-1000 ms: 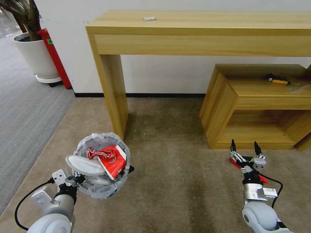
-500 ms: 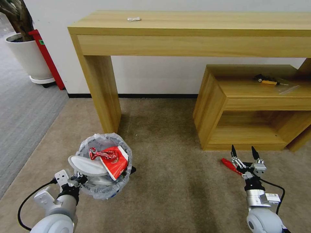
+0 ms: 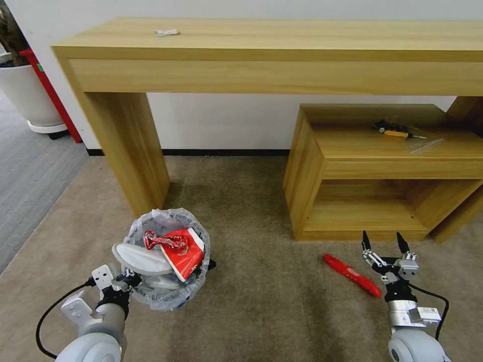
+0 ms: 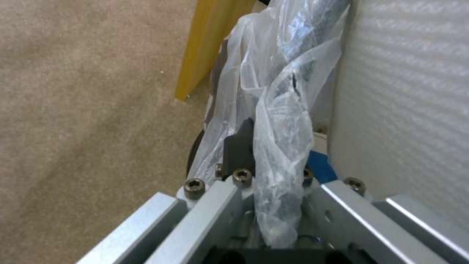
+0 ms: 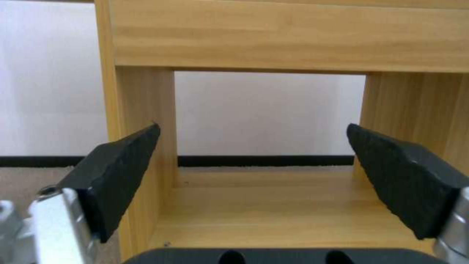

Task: Pick up the trash bin and place the garbage on the floor into it.

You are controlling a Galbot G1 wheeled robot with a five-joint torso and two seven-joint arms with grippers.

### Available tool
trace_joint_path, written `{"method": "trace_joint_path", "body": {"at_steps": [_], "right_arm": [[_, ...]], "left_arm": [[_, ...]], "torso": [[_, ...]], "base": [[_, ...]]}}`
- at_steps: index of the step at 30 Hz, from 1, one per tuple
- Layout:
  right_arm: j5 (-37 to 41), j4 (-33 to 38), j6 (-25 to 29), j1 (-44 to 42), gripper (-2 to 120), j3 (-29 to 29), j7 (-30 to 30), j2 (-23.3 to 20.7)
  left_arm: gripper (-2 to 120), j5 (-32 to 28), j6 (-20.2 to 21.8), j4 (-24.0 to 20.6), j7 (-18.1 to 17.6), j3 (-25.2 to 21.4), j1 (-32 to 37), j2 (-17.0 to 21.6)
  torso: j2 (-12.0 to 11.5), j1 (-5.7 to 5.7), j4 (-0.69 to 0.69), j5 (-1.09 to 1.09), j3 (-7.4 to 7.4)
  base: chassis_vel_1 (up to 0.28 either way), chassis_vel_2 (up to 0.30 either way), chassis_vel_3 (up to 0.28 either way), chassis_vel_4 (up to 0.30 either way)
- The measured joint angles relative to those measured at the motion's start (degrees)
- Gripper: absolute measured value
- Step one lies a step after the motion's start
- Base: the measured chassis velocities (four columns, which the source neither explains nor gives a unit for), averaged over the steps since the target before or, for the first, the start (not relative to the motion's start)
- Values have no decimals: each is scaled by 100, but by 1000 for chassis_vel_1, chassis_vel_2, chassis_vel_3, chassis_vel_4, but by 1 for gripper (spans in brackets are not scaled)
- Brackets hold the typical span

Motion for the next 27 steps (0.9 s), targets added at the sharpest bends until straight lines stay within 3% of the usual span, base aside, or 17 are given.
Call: {"method": "trace_joint_path", "body": {"at_steps": [11, 27], "right_arm": [[-48, -147, 66, -34, 100, -171, 146, -9], [-202, -1630, 139, 153, 100, -406, -48, -462]], "left_arm": [[0, 1, -10, -13, 14, -61, 30, 16], [0, -78, -15, 235, 7, 43, -179, 50]], "torso": [[0, 0, 0, 1, 0], [0, -1, -1, 2, 0]], "base": [[-25, -1, 16, 3], [0, 0, 0, 0]]}}
